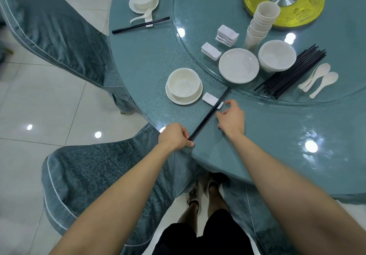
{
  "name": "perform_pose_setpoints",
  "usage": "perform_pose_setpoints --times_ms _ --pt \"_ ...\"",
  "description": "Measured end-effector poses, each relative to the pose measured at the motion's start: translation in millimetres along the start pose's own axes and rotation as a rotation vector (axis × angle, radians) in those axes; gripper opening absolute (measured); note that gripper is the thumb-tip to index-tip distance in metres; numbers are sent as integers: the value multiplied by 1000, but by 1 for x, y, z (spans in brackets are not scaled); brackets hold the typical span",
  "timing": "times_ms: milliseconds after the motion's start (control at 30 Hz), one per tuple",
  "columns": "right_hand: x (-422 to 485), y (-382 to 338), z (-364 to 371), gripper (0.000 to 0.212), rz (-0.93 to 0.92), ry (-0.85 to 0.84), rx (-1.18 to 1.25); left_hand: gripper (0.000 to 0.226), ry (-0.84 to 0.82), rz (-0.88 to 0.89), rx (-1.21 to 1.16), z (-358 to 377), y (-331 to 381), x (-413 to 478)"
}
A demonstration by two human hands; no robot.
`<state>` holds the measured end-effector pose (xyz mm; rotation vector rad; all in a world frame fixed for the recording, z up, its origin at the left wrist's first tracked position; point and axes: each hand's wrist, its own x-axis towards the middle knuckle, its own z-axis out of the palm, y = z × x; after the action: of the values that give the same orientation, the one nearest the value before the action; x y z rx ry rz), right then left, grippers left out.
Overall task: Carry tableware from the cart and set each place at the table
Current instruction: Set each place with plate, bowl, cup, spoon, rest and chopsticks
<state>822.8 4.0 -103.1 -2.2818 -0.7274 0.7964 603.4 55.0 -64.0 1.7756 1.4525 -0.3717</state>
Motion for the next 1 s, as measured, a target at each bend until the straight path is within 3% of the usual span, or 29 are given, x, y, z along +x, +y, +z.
perform_pose_setpoints --times_ms 367,667,1000 --pt "8 -5 -1 32 -59 -5 -27 37 188 81 151 -1 7 -14" --pt "-1 1 2 34 -119 -22 -63 24 161 125 210 2 7 -19" --pt "-3 -1 2 32 -101 -18 -53 30 158 120 198 0 8 -17"
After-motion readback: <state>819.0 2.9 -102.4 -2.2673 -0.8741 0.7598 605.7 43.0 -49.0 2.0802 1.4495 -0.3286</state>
